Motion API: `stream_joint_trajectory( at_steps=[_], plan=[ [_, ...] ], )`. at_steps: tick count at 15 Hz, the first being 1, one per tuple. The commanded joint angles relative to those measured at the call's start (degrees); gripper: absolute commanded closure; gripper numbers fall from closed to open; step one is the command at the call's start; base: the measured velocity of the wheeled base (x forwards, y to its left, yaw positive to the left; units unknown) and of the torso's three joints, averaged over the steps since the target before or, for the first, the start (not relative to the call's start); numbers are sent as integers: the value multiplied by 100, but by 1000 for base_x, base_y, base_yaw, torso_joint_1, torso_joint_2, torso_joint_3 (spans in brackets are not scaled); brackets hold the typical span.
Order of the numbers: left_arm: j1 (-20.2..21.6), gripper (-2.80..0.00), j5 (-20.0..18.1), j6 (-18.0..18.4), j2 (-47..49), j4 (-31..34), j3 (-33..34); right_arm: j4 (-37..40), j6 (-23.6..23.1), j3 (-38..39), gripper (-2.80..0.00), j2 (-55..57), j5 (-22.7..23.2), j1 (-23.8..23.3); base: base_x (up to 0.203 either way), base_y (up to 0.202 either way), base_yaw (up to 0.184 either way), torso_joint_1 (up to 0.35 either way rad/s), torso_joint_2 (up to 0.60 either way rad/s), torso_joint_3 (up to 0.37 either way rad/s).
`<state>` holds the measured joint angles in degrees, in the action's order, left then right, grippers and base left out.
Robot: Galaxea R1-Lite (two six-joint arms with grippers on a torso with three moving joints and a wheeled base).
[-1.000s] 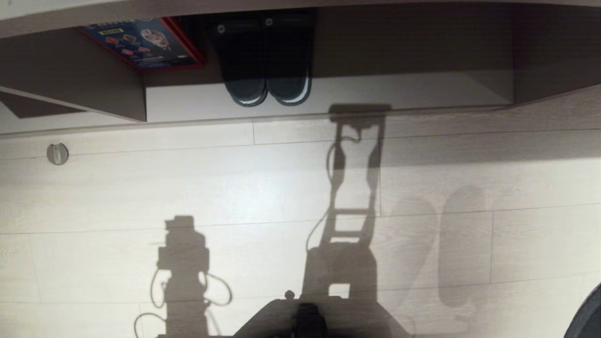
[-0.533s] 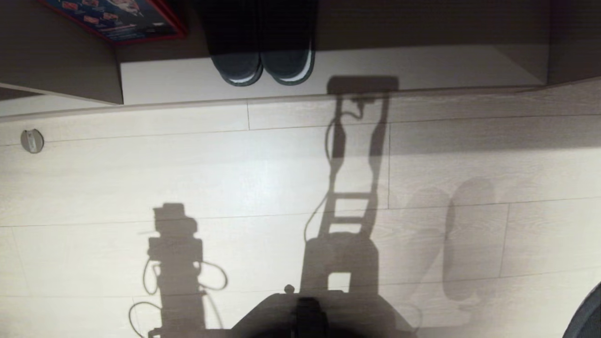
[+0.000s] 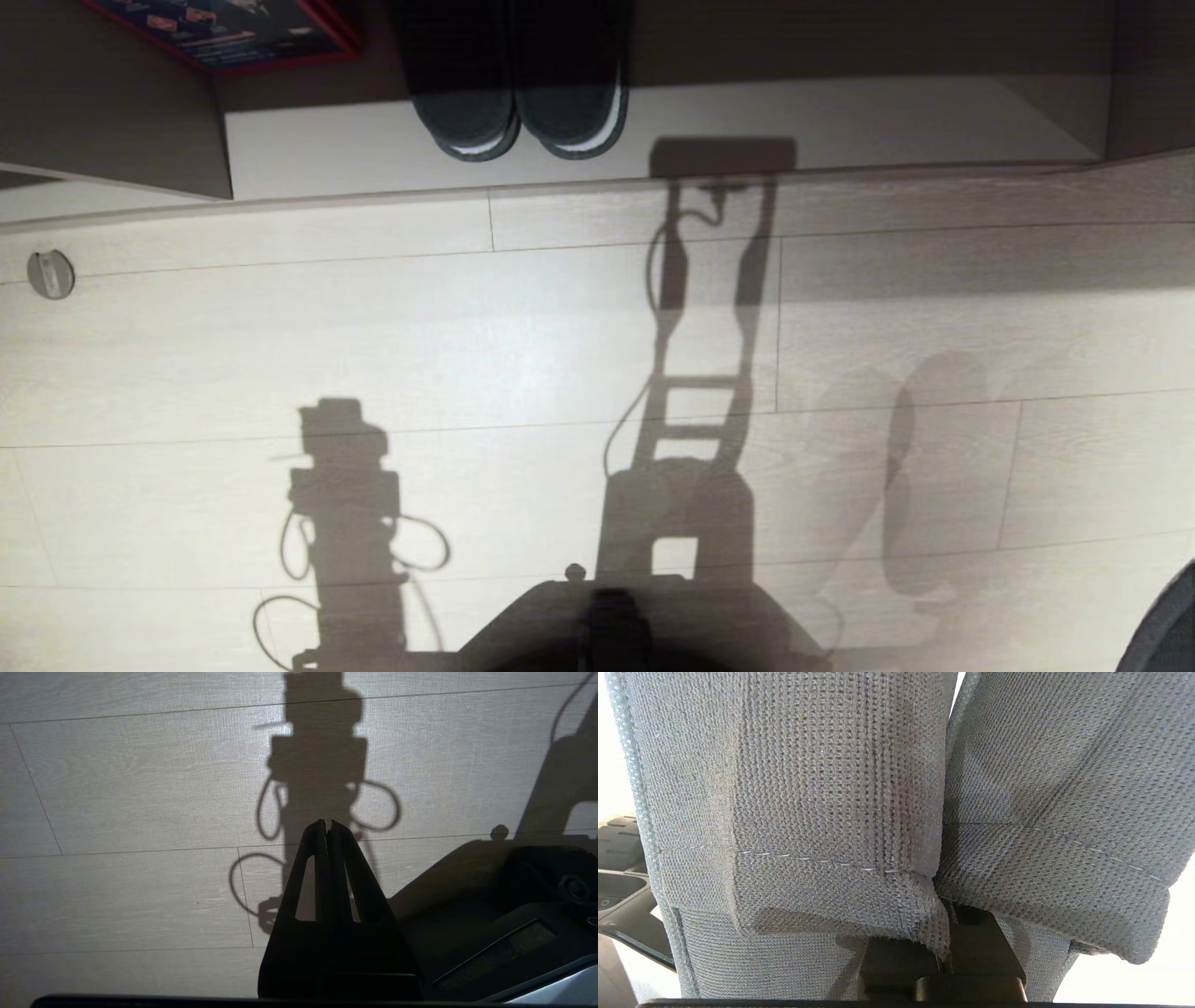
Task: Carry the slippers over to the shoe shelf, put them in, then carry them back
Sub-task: Place the slippers into the shoe cabinet
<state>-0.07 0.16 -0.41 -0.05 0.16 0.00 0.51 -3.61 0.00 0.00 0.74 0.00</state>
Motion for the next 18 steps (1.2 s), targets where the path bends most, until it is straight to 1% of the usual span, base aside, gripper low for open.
stream_joint_trajectory(
  at_steps=[1,7,9,11,13,16,18],
  plan=[
    [-1,0,2,-2,5,2,0,2,0,0,0,-18,-4,9,0,0,0,0,0,0],
    [-1,0,2,6,5,2,0,-37,-32,-13,0,-5,51,7,0,0,0,0,0,0],
    [-1,0,2,15,5,11,0,-98,-91,-372,0,89,219,2,0,0,0,0,0,0],
    [-1,0,2,7,5,3,0,-141,-90,-868,0,637,402,5,0,0,0,0,0,0],
    [-1,0,2,6,5,2,0,-556,-112,-1316,0,1498,439,99,0,0,0,0,0,0],
    [-1,0,2,6,5,2,0,-1483,-221,-1943,0,3668,508,201,0,0,0,0,0,0],
    [-1,0,2,6,5,2,0,-2125,-371,-2326,0,4856,602,249,0,0,0,0,0,0]
  ],
)
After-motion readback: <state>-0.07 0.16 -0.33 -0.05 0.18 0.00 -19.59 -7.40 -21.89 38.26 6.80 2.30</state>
